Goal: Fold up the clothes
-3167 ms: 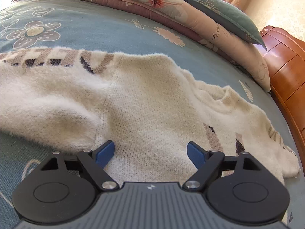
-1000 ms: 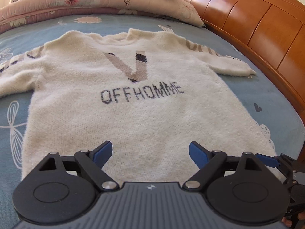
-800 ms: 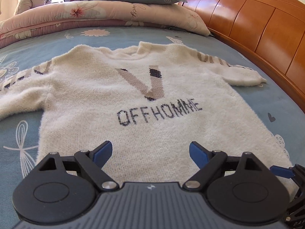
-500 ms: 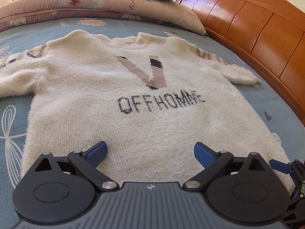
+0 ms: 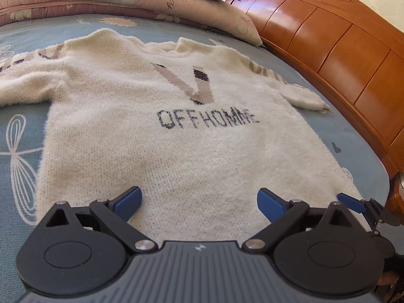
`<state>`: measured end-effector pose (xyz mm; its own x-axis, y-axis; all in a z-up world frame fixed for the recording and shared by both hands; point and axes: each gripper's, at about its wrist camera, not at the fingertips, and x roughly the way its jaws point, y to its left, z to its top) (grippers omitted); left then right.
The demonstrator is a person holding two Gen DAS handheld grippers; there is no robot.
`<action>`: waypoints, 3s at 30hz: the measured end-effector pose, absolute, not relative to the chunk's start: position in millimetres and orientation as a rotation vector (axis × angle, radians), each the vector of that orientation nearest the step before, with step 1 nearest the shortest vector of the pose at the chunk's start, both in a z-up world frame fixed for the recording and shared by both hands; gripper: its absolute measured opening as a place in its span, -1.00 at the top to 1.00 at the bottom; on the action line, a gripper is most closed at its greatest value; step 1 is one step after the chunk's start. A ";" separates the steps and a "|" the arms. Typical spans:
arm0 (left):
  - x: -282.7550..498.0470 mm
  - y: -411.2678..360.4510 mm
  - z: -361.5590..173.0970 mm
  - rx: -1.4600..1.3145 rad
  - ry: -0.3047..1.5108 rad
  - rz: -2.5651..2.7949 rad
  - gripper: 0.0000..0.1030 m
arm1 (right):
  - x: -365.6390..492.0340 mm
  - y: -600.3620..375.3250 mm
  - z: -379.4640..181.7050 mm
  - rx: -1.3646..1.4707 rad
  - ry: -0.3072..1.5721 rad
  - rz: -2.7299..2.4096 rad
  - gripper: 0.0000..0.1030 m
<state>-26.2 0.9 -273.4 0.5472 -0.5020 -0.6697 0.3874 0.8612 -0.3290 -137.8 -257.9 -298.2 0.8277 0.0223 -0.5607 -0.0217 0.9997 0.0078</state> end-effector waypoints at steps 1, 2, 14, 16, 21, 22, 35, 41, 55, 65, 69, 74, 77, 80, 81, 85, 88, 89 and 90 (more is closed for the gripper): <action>-27.4 4.6 -272.7 -0.164 0.845 -0.535 -0.89 | -138.2 -256.2 -297.5 0.002 0.600 0.008 -1.00; -28.6 8.4 -271.9 -0.180 0.850 -0.541 -0.89 | -138.7 -254.4 -296.7 0.002 0.605 -0.007 -1.00; -21.5 47.1 -267.1 -0.304 0.847 -0.507 -0.89 | -88.3 -199.6 -240.9 -0.024 0.602 0.059 -1.00; -19.6 47.7 -271.6 -0.315 0.871 -0.515 -0.89 | -68.4 -185.5 -229.4 -0.023 0.588 0.090 -1.00; -22.8 47.4 -261.8 -0.259 0.905 -0.504 -0.89 | -24.0 -160.2 -214.1 0.009 0.587 0.147 -1.00; -23.4 52.3 -259.7 -0.268 0.891 -0.494 -0.89 | -18.8 -161.9 -220.5 0.038 0.611 0.146 -1.00; 32.2 270.0 -244.6 -0.787 0.537 0.156 -0.85 | 5.0 -178.6 -264.3 0.201 0.764 0.248 -1.00; 44.6 349.3 -295.5 -1.105 0.503 0.252 -0.59 | 4.9 -173.7 -269.8 0.187 0.758 0.249 -1.00; 103.5 330.3 -275.8 -0.591 0.524 0.400 0.69 | -1.3 -149.0 -279.2 -0.010 0.720 0.209 -1.00; 90.0 363.0 -235.0 -0.470 0.604 0.682 0.04 | 0.8 -154.2 -277.7 0.013 0.726 0.231 -1.00; 98.0 304.0 -205.6 -0.357 0.608 0.346 -0.48 | 1.5 -150.8 -278.1 -0.009 0.731 0.226 -1.00; 150.6 237.3 -232.2 -0.393 0.827 0.003 -0.49 | 3.5 -155.5 -274.7 0.029 0.750 0.240 -1.00; 165.5 229.5 -246.6 -0.383 0.915 0.007 -0.48 | 5.3 -159.3 -273.1 0.045 0.762 0.255 -1.00; 175.3 228.7 -257.4 -0.363 0.982 0.023 -0.49 | 6.7 -163.0 -271.5 0.065 0.775 0.262 -1.00; 175.2 234.2 -258.4 -0.371 0.991 0.030 -0.49 | 7.0 -163.8 -270.6 0.070 0.781 0.267 -1.00; 170.0 262.4 -248.8 -0.351 1.015 0.133 -0.50 | 8.5 -168.6 -268.4 0.097 0.799 0.281 -1.00; 163.4 295.1 -252.7 -0.318 1.043 0.285 -0.51 | 9.6 -173.7 -266.7 0.133 0.812 0.291 -1.00; 159.7 306.8 -255.8 -0.322 1.049 0.329 -0.51 | 10.0 -175.8 -266.2 0.149 0.817 0.295 -1.00; 155.4 318.2 -258.3 -0.337 1.049 0.365 -0.51 | 10.3 -177.6 -265.7 0.163 0.821 0.298 -1.00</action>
